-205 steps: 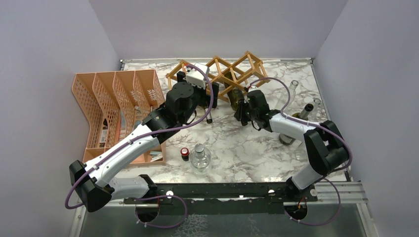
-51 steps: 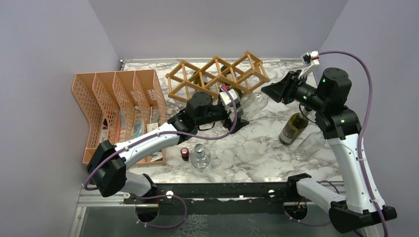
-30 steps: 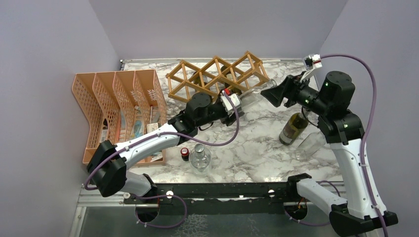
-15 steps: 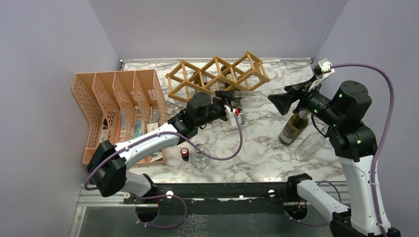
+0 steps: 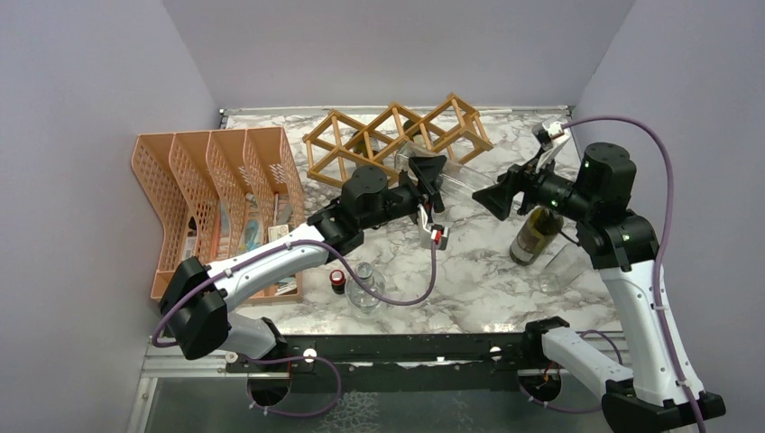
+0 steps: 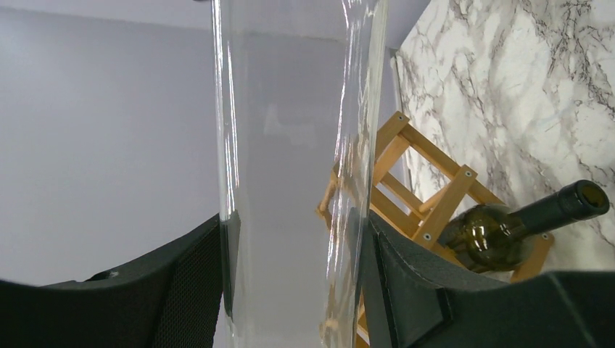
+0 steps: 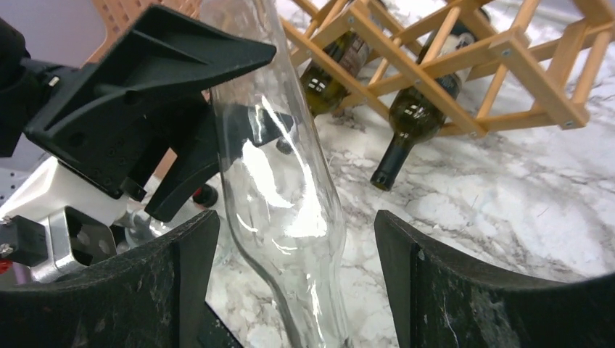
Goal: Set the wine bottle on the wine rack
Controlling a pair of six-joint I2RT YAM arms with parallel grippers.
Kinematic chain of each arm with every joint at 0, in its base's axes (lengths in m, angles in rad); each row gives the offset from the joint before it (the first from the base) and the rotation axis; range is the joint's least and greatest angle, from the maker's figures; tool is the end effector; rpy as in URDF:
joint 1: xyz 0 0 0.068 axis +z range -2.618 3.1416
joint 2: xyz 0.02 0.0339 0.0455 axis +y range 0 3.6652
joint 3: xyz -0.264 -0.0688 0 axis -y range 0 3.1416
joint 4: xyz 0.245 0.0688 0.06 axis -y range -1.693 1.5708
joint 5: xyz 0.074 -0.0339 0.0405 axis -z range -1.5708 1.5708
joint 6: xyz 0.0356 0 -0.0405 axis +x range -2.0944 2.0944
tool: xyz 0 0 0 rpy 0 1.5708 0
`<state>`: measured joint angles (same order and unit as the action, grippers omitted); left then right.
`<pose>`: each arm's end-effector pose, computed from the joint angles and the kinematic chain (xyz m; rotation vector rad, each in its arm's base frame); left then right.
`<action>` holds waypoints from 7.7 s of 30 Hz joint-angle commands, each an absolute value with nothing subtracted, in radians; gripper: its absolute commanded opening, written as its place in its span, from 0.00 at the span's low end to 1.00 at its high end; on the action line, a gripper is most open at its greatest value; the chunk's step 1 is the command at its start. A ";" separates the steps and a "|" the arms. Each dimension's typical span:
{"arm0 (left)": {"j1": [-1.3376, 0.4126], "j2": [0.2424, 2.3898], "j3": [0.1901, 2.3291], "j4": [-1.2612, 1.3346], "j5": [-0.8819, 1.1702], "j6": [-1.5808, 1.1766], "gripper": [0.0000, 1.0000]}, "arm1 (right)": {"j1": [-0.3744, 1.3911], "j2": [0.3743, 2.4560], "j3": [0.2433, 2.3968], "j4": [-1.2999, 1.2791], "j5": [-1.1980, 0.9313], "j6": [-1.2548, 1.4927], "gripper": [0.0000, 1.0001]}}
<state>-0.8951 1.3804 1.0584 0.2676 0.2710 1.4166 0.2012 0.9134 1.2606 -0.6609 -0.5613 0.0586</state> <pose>0.1987 -0.2631 0.3462 1.5599 0.4596 0.1813 0.1605 0.0521 0.4301 -0.5197 1.8221 0.7047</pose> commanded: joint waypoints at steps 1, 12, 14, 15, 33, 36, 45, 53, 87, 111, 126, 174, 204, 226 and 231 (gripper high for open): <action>-0.905 1.372 1.124 0.340 0.366 1.557 0.00 | 0.200 0.885 1.207 -0.650 -0.692 0.058 0.81; -0.907 1.407 1.217 0.182 0.373 1.641 0.00 | 0.201 0.856 1.127 -0.658 -0.703 0.071 0.77; -0.907 1.411 1.221 0.176 0.379 1.643 0.00 | 0.200 0.858 1.127 -0.658 -0.711 0.068 0.76; -0.907 1.412 1.226 0.167 0.380 1.645 0.00 | 0.201 0.861 1.126 -0.661 -0.713 0.066 0.76; -0.917 1.439 1.309 0.009 0.381 1.742 0.00 | 0.211 0.863 1.100 -0.666 -0.606 0.000 0.72; -0.922 1.443 1.323 -0.033 0.382 1.737 0.00 | 0.215 0.869 1.101 -0.657 -0.589 -0.008 0.73; -0.933 1.452 1.387 -0.160 0.381 1.699 0.00 | 0.264 0.908 1.121 -0.682 -0.565 -0.048 0.65; -0.934 1.448 1.396 -0.157 0.392 1.592 0.24 | 0.269 0.896 1.125 -0.671 -0.546 -0.023 0.18; -0.933 1.236 1.228 0.422 -0.276 0.368 0.99 | 0.277 0.957 0.971 -0.363 -0.474 0.269 0.01; -0.921 0.855 0.967 -0.040 -0.621 0.024 0.99 | 0.615 1.259 0.991 -0.208 -0.041 0.352 0.01; -0.921 0.858 0.941 -0.019 -0.584 0.029 0.99 | 0.638 1.314 0.989 -0.085 0.073 0.515 0.01; -0.921 0.849 0.965 -0.042 -0.534 -0.005 0.99 | 0.646 1.809 1.319 0.126 0.260 0.699 0.55; -0.921 0.838 0.967 -0.055 -0.527 -0.010 0.99 | 0.645 1.384 1.205 -0.183 0.450 0.401 0.81; -0.921 0.873 0.959 -0.043 -0.454 -0.035 0.99 | 0.601 0.971 1.204 -0.717 1.086 0.303 0.78; -0.920 0.881 0.972 -0.052 -0.443 -0.034 0.99 | 0.536 0.941 1.168 -0.703 1.082 0.301 0.78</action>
<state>-0.9230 0.8791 0.9424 -0.0505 -0.4767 -0.0196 0.5739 0.9688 1.1877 -0.6746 1.0111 0.2951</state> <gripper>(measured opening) 0.987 0.779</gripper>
